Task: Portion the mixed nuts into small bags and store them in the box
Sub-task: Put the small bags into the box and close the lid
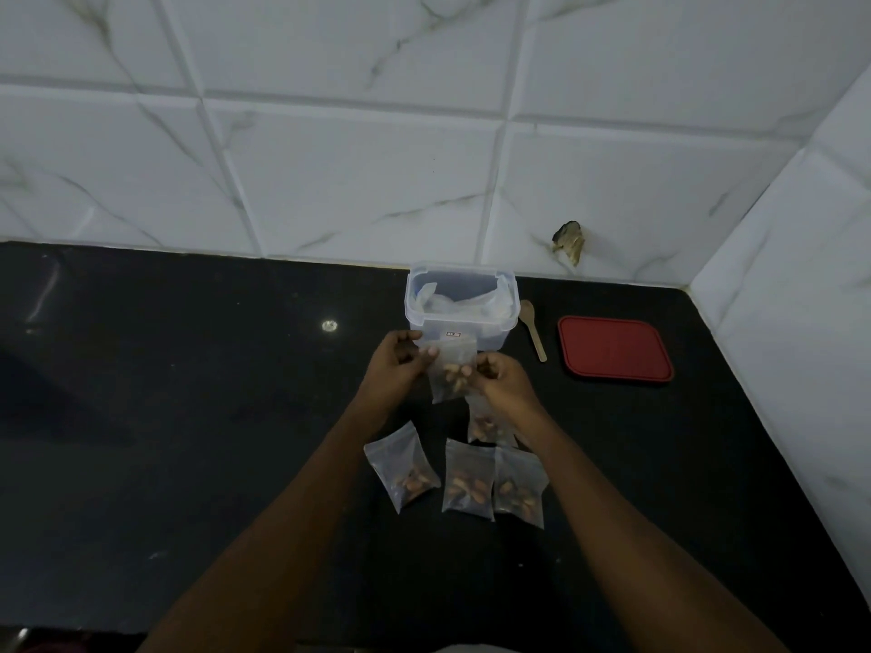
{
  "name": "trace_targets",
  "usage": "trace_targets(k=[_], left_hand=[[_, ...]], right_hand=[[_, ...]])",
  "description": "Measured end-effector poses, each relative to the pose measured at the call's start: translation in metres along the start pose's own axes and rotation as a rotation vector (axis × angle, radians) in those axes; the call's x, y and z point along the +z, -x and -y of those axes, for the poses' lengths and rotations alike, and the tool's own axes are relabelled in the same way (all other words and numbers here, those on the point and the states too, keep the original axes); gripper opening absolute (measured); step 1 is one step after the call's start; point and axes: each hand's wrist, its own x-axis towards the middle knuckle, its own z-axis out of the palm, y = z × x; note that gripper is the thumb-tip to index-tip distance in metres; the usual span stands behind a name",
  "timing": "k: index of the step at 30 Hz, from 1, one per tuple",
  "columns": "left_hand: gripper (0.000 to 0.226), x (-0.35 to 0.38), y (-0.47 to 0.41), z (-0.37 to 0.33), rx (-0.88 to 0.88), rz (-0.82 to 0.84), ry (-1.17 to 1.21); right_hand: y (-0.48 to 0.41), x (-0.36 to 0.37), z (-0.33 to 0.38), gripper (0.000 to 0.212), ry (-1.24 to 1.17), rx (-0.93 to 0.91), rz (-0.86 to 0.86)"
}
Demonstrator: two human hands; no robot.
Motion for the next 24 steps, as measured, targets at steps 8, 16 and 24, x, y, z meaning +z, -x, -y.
trace_targets(k=[8, 16, 24], left_hand=[[0.015, -0.002, -0.015, -0.002, 0.054, 0.035, -0.147], [0.048, 0.007, -0.077, -0.039, 0.233, -0.150, -0.432], [0.055, 0.004, -0.135, -0.049, 0.277, -0.140, -1.166]], right_hand=[[-0.006, -0.001, 0.015, 0.049, -0.189, -0.031, -0.028], [-0.056, -0.011, 0.064, 0.025, 0.113, -0.268, -0.166], [-0.129, -0.010, 0.070, 0.028, 0.454, -0.063, -0.026]])
